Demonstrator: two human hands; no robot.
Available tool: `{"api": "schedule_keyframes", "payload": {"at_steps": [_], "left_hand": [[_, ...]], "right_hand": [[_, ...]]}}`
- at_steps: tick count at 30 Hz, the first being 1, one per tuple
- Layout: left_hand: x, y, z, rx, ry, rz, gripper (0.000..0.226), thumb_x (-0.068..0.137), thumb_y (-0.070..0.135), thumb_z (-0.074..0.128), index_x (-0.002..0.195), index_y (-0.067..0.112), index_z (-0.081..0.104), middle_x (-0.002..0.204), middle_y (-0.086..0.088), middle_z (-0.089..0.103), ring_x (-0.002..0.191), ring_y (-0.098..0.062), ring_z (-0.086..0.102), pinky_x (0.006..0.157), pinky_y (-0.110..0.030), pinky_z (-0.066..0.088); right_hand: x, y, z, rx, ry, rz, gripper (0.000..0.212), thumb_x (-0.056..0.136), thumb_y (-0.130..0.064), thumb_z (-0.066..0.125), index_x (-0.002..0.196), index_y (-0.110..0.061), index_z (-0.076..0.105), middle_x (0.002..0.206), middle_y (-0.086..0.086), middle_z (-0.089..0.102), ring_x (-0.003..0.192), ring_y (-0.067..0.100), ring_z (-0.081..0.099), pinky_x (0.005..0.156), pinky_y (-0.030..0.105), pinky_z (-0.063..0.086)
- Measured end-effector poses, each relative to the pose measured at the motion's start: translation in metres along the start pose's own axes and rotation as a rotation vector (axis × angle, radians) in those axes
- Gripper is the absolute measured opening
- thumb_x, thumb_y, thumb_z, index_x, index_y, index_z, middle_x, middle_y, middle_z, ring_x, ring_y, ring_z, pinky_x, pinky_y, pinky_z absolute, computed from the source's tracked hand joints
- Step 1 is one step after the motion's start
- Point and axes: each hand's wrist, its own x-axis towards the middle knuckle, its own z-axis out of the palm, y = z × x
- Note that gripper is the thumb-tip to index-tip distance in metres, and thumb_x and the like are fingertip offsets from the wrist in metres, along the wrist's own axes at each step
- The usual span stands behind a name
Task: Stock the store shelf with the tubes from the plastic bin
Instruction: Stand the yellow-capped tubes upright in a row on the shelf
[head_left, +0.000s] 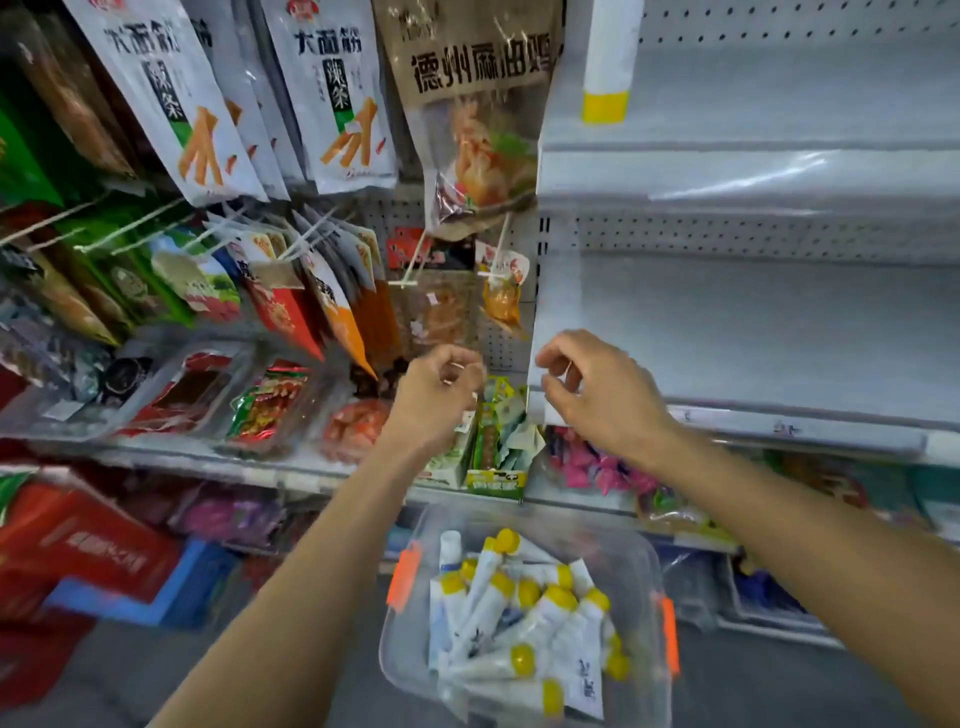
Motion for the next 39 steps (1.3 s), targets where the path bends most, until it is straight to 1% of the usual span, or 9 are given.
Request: {"api": "schedule_keyframes", "payload": {"at_steps": [7, 13, 17, 23, 24, 26, 28, 36, 39], "left_hand": [[-0.026, -0.129, 0.035, -0.012, -0.116, -0.327, 0.02, 0.094, 0.003, 0.051, 0.083, 0.018, 0.059, 0.075, -0.005, 0.062, 0.058, -0.014, 0.055, 0.051, -0.022, 0.042], [-0.046, -0.242, 0.09, 0.203, -0.23, -0.524, 0.017, 0.088, 0.018, 0.063, 0.103, 0.009, 0.065, 0.1, -0.016, 0.069, 0.097, -0.034, 0.066, 0.085, -0.042, 0.053], [-0.054, -0.283, 0.13, 0.317, -0.261, -0.575, 0.032, 0.086, 0.021, 0.066, 0.116, 0.01, 0.061, 0.117, -0.015, 0.065, 0.111, -0.031, 0.059, 0.09, -0.033, 0.046], [-0.058, -0.319, 0.174, 0.716, -0.428, -0.384, 0.063, 0.089, 0.034, 0.062, 0.143, 0.018, 0.034, 0.143, -0.009, 0.038, 0.131, -0.031, 0.037, 0.098, -0.043, 0.041], [-0.059, -0.322, 0.178, 0.794, -0.444, -0.348, 0.064, 0.088, 0.036, 0.063, 0.143, 0.019, 0.034, 0.143, -0.007, 0.036, 0.13, -0.03, 0.036, 0.094, -0.043, 0.042], [-0.056, -0.325, 0.186, 0.923, -0.442, -0.284, 0.061, 0.088, 0.036, 0.064, 0.139, 0.019, 0.037, 0.138, -0.006, 0.036, 0.126, -0.028, 0.038, 0.085, -0.042, 0.045], [-0.052, -0.328, 0.192, 1.028, -0.444, -0.224, 0.05, 0.092, 0.029, 0.06, 0.136, 0.016, 0.039, 0.136, -0.008, 0.037, 0.124, -0.028, 0.039, 0.081, -0.039, 0.046], [-0.056, -0.317, 0.171, 1.173, -0.571, -0.241, 0.048, 0.093, 0.023, 0.06, 0.133, 0.007, 0.041, 0.136, -0.015, 0.039, 0.127, -0.032, 0.038, 0.103, -0.038, 0.036], [-0.054, -0.291, 0.137, 1.118, -0.518, -0.278, 0.055, 0.089, 0.027, 0.064, 0.133, 0.005, 0.038, 0.133, -0.015, 0.047, 0.124, -0.033, 0.044, 0.099, -0.039, 0.039]], "right_hand": [[-0.047, 0.058, 0.106, -0.026, -0.452, 0.16, 0.015, 0.086, -0.022, 0.06, 0.101, -0.019, 0.062, 0.097, -0.001, 0.064, 0.089, 0.02, 0.062, 0.075, 0.037, 0.052], [-0.101, 0.118, 0.193, -0.148, -0.799, 0.205, 0.021, 0.088, -0.024, 0.056, 0.109, -0.022, 0.056, 0.115, 0.0, 0.056, 0.111, 0.021, 0.053, 0.076, 0.028, 0.038], [-0.13, 0.147, 0.233, -0.287, -0.998, 0.145, 0.035, 0.088, -0.015, 0.054, 0.123, -0.019, 0.052, 0.131, 0.003, 0.046, 0.127, 0.025, 0.039, 0.091, 0.035, 0.043], [-0.15, 0.164, 0.268, -0.548, -1.071, -0.11, 0.051, 0.086, -0.01, 0.058, 0.134, -0.014, 0.044, 0.131, 0.006, 0.044, 0.127, 0.026, 0.039, 0.091, 0.036, 0.04], [-0.154, 0.165, 0.274, -0.566, -1.031, -0.147, 0.052, 0.079, -0.012, 0.067, 0.128, -0.012, 0.05, 0.124, 0.008, 0.051, 0.121, 0.026, 0.046, 0.086, 0.036, 0.044], [-0.163, 0.171, 0.286, -0.621, -0.961, -0.203, 0.058, 0.041, -0.019, 0.089, 0.096, -0.01, 0.07, 0.088, 0.008, 0.065, 0.087, 0.024, 0.064, 0.059, 0.031, 0.05], [-0.171, 0.18, 0.299, -0.624, -0.909, -0.218, 0.056, 0.016, -0.016, 0.088, 0.07, -0.01, 0.072, 0.061, 0.004, 0.061, 0.06, 0.022, 0.063, 0.044, 0.026, 0.045], [-0.174, 0.174, 0.277, -0.655, -0.909, -0.237, 0.051, 0.022, -0.028, 0.089, 0.067, -0.014, 0.071, 0.055, 0.002, 0.059, 0.054, 0.021, 0.061, 0.046, 0.026, 0.044], [-0.156, 0.159, 0.237, -0.621, -0.91, -0.104, 0.053, 0.068, -0.036, 0.078, 0.109, -0.008, 0.061, 0.099, 0.01, 0.066, 0.095, 0.026, 0.062, 0.069, 0.033, 0.048]]}}
